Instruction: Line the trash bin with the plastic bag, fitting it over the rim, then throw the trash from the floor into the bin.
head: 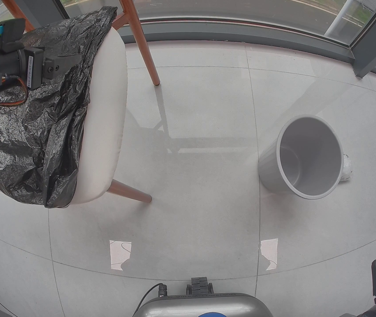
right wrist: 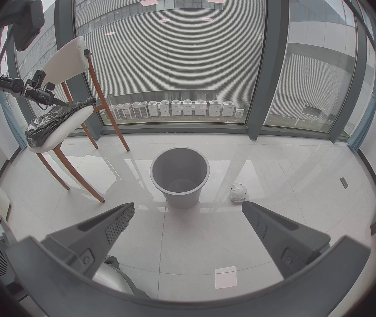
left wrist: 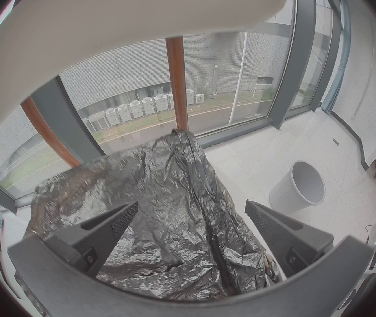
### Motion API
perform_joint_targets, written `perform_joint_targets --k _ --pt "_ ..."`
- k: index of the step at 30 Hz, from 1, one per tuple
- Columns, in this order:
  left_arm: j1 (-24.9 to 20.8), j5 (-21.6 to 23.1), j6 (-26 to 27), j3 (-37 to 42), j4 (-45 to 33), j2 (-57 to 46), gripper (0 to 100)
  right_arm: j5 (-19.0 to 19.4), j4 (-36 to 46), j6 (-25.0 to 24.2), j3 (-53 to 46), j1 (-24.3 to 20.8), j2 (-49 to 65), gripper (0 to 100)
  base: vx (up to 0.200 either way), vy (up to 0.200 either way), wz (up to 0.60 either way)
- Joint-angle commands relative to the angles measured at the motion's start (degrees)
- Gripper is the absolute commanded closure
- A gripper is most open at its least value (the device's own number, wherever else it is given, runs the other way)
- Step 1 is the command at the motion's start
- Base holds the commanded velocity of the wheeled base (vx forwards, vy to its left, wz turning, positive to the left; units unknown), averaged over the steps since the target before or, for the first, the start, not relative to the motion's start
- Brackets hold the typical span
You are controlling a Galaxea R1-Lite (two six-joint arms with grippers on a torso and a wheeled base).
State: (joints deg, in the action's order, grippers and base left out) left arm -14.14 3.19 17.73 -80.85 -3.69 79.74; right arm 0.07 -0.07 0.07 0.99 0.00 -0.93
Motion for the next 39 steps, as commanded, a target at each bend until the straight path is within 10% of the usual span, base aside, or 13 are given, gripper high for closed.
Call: perform_joint_targets --k 1,19,39 --pt "-0.01 -0.03 0.64 -1.59 -1.49 -2.31 0 0.01 -0.01 0.01 -0.99 0.00 0.93 0 0.000 0.000 0.00" --pt "-9.94 -3.90 1.08 -11.79 -25.93 -2.13 0 0.01 -0.01 0.01 -0.99 0.00 0.93 0 0.000 0.000 0.00" --pt "-15.74 -17.17 2.14 -11.61 -23.11 3.32 0 -0.07 -0.01 0.10 -0.99 0.00 0.93 0 0.000 0.000 0.00"
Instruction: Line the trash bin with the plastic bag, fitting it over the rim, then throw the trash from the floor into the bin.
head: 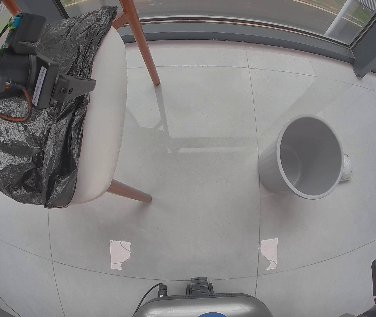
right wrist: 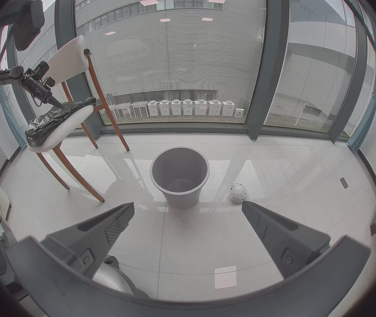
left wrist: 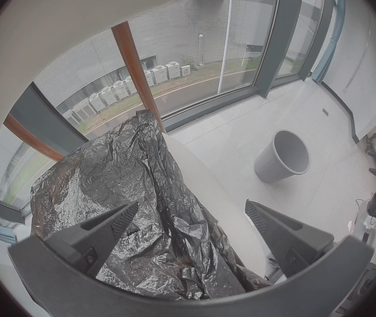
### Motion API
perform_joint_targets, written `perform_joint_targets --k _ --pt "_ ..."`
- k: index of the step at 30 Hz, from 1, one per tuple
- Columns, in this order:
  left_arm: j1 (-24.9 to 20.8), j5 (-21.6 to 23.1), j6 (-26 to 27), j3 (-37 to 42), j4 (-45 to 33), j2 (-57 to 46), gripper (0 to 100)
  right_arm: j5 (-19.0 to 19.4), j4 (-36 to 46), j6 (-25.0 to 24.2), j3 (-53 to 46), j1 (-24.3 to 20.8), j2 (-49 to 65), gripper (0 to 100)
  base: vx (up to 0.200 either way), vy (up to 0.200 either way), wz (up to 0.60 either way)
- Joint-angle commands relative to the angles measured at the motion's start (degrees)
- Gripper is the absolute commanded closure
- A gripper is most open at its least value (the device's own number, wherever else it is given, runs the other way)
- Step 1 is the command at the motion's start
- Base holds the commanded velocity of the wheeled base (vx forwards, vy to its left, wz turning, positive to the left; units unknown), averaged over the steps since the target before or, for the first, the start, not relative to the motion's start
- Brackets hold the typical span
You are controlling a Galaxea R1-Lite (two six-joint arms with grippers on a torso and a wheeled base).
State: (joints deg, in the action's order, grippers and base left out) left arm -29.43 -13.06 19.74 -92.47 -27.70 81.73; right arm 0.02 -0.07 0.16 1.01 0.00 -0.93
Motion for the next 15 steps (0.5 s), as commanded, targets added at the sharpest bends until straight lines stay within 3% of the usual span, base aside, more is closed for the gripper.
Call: perform_joint_targets --k 1,11,15 --pt "-0.54 -1.36 0.21 0.09 1.33 1.51 0 -0.02 -0.01 0.02 -1.01 0.00 0.93 0 0.000 0.000 0.00" --pt "-0.45 -3.64 -0.14 2.82 1.77 2.30 0 -0.02 -0.01 0.02 -1.01 0.00 0.93 0 0.000 0.000 0.00" --pt "-0.37 -3.64 -0.14 6.68 5.64 2.30 0 -0.02 -0.01 0.02 -1.01 0.00 0.93 0 0.000 0.000 0.00"
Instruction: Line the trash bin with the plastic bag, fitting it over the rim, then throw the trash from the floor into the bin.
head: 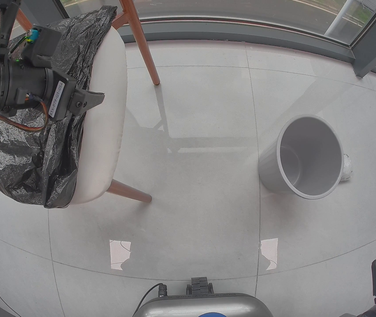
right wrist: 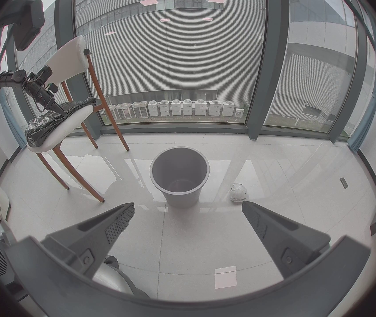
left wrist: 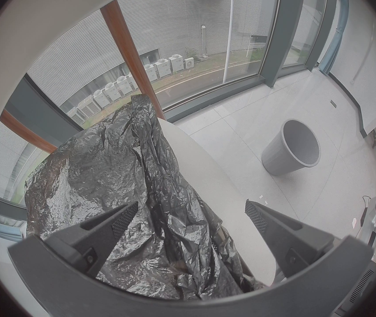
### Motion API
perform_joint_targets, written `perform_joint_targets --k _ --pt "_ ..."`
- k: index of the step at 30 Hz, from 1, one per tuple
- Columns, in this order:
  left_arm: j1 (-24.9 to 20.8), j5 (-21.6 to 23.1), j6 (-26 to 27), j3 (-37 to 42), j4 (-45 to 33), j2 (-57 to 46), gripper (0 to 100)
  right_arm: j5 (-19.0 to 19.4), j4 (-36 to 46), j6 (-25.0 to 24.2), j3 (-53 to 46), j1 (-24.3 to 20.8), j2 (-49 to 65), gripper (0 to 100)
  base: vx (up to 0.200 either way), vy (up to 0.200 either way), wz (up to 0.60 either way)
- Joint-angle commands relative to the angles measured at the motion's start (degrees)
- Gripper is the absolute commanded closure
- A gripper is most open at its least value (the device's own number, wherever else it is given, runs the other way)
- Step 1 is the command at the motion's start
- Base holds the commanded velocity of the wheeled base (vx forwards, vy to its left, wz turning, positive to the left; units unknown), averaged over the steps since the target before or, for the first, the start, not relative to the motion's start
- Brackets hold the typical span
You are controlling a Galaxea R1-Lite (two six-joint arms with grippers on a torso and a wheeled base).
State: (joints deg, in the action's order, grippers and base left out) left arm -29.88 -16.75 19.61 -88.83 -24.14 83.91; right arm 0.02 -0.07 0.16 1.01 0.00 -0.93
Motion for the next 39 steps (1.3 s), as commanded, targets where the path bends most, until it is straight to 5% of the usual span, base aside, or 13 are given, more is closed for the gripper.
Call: perform_joint_targets --k 1,3,4,19,28,34,39 --pt "0.08 -0.04 0.07 4.37 3.31 0.12 0 0.06 -0.01 0.02 -1.01 0.00 0.93 0 0.000 0.000 0.00" --pt "0.17 0.05 0.07 6.13 4.71 0.12 0 -0.02 -0.01 0.02 -1.01 0.00 0.93 0 0.000 0.000 0.00" --pt "0.17 -0.04 0.07 6.57 4.98 0.12 100 0.06 -0.01 0.02 -1.01 0.00 0.93 0 0.000 0.000 0.00" --pt "0.17 -1.36 0.16 5.25 4.71 -0.15 100 0.06 -0.01 0.02 -1.01 0.00 0.93 0 0.000 0.000 0.00" --pt "0.00 -1.36 -0.72 -12.59 -7.85 -0.85 100 -0.02 -0.01 0.02 -1.01 0.00 0.93 0 0.000 0.000 0.00" --pt "-0.09 -1.09 -10.21 -24.37 -14.27 -2.87 100 -0.02 -0.01 0.02 -1.01 0.00 0.93 0 0.000 0.000 0.00" --pt "-0.09 -0.65 -16.54 -19.98 -15.15 -7.09 100 0.06 -0.01 0.02 -1.01 0.00 0.93 0 0.000 -0.040 0.00"
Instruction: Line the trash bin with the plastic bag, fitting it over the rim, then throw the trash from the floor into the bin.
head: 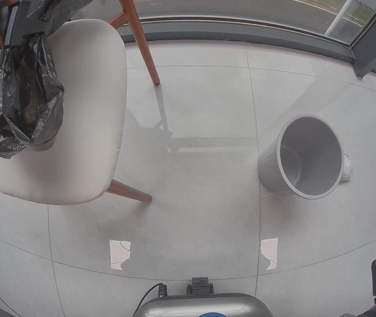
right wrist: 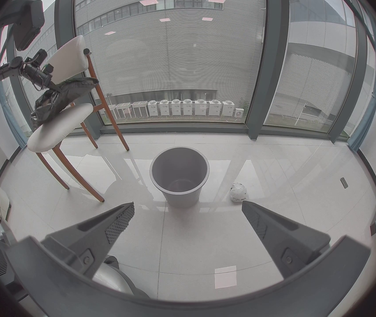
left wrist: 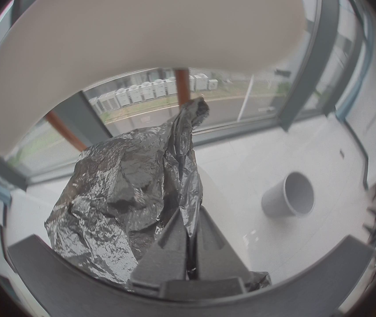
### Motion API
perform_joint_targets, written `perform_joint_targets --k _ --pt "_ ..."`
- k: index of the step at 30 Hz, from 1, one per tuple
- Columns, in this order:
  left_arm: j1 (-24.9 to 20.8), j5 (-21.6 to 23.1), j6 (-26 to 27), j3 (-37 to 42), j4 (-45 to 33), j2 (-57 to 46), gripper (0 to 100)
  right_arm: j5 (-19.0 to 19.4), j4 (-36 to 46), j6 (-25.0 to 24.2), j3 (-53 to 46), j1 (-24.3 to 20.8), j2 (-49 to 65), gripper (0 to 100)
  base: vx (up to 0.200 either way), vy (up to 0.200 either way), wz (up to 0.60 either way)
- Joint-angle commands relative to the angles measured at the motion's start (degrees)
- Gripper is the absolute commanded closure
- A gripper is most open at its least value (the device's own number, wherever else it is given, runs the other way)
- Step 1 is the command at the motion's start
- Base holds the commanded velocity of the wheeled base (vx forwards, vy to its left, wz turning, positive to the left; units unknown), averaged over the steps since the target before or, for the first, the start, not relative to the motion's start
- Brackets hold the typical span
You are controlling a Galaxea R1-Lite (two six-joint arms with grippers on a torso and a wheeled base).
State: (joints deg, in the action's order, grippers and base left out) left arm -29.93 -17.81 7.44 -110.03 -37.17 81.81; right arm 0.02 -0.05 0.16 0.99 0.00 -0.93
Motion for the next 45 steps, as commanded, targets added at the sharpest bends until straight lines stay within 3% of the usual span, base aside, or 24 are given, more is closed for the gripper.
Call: perform_joint_targets --k 1,12,28,45 --pt "-0.04 0.50 -4.89 2.45 -2.12 -5.35 100 0.06 -0.04 0.02 -0.99 0.00 0.93 0 0.000 -0.200 0.00" --pt "-0.22 2.69 -6.73 3.51 -3.08 -5.35 100 0.15 -0.04 0.11 -0.99 0.00 0.93 0 0.000 -0.200 0.00" --pt "-8.92 2.61 -6.29 3.86 -6.86 -3.76 100 0.15 -0.04 0.19 -0.99 0.00 0.93 0 0.000 -0.200 0.00" --pt "-14.63 2.34 -3.57 4.83 -11.87 -3.85 100 0.15 -0.04 0.19 -0.99 0.00 0.93 0 0.000 -0.200 0.00"
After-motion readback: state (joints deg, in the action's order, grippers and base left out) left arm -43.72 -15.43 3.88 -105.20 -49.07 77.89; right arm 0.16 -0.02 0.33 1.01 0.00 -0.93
